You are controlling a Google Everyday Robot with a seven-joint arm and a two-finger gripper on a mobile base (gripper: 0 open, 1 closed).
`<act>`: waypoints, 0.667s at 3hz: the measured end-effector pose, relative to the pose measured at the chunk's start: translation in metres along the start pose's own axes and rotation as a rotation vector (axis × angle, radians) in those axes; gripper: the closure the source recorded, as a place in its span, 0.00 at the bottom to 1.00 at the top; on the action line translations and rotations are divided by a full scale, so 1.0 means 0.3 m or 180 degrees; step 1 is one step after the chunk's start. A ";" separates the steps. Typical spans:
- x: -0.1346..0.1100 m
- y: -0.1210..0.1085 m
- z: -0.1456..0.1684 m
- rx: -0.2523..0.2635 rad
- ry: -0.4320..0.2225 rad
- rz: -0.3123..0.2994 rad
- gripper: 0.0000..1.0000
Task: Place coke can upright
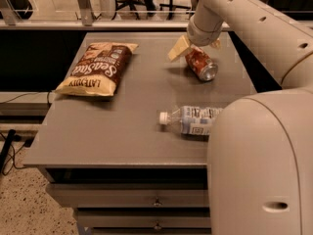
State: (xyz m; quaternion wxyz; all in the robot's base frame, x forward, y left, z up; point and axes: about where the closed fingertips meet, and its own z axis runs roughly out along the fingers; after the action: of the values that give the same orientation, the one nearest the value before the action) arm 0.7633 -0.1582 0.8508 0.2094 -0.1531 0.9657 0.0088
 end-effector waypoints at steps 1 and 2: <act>0.029 -0.004 0.012 -0.0044 0.0139 -0.0131 0.00; 0.063 -0.019 0.025 -0.0052 0.0255 -0.0204 0.19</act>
Offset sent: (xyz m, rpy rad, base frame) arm -0.0182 -0.0224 -0.0136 -0.0562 0.1059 0.0814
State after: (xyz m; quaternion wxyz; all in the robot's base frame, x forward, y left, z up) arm 0.7517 -0.1685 0.8367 0.1695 -0.1858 0.9679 0.0039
